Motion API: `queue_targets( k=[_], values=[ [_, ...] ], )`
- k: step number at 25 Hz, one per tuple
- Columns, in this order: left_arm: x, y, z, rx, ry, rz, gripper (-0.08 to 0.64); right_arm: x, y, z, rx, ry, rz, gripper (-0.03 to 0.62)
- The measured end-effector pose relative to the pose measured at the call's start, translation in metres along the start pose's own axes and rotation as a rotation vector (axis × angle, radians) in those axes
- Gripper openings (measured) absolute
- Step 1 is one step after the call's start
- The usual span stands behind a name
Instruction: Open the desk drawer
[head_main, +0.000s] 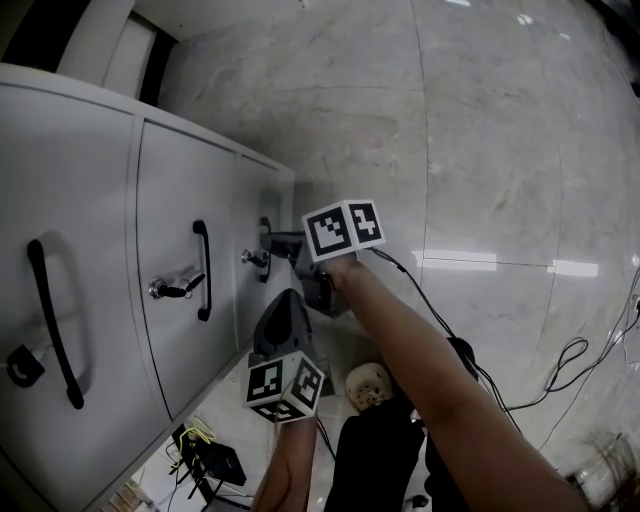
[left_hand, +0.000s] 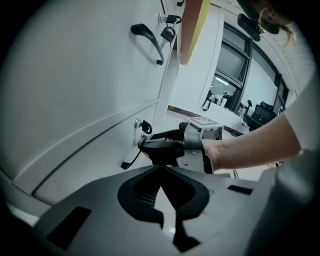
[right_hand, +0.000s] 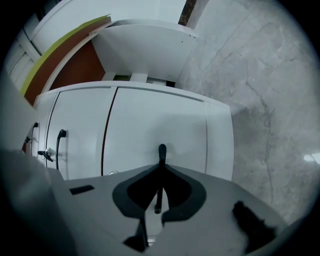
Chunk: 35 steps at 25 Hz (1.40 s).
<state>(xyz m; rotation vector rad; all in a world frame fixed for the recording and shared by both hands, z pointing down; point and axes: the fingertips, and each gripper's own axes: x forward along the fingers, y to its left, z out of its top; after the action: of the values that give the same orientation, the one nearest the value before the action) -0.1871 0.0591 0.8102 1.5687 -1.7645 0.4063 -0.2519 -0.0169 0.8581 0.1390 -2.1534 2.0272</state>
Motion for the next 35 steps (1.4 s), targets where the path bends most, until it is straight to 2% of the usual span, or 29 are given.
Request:
queue_targets(
  k=[10, 17, 21, 27, 31, 35],
  values=[
    [0.0, -0.011, -0.003, -0.031, 0.008, 0.016, 0.009, -0.008, -0.001, -0.002, 0.002, 0.013, 0.015, 0.023],
    [-0.003, -0.033, -0.008, -0.026, 0.029, -0.009, 0.009, -0.043, -0.008, -0.006, -0.001, 0.01, -0.002, 0.023],
    [-0.006, -0.055, -0.008, -0.021, 0.038, -0.039, 0.009, -0.068, -0.013, -0.008, -0.001, 0.004, -0.017, 0.023],
    [-0.011, -0.096, -0.018, 0.016, 0.052, -0.124, 0.009, -0.099, -0.02, -0.01, -0.004, 0.0, -0.045, 0.023],
    [-0.016, -0.11, -0.025, -0.003, 0.058, -0.148, 0.009, -0.111, -0.023, -0.013, 0.002, -0.005, -0.065, 0.023],
    [-0.02, -0.122, -0.017, 0.022, 0.063, -0.162, 0.009, -0.113, -0.023, -0.013, 0.012, -0.005, -0.097, 0.023]
  ],
)
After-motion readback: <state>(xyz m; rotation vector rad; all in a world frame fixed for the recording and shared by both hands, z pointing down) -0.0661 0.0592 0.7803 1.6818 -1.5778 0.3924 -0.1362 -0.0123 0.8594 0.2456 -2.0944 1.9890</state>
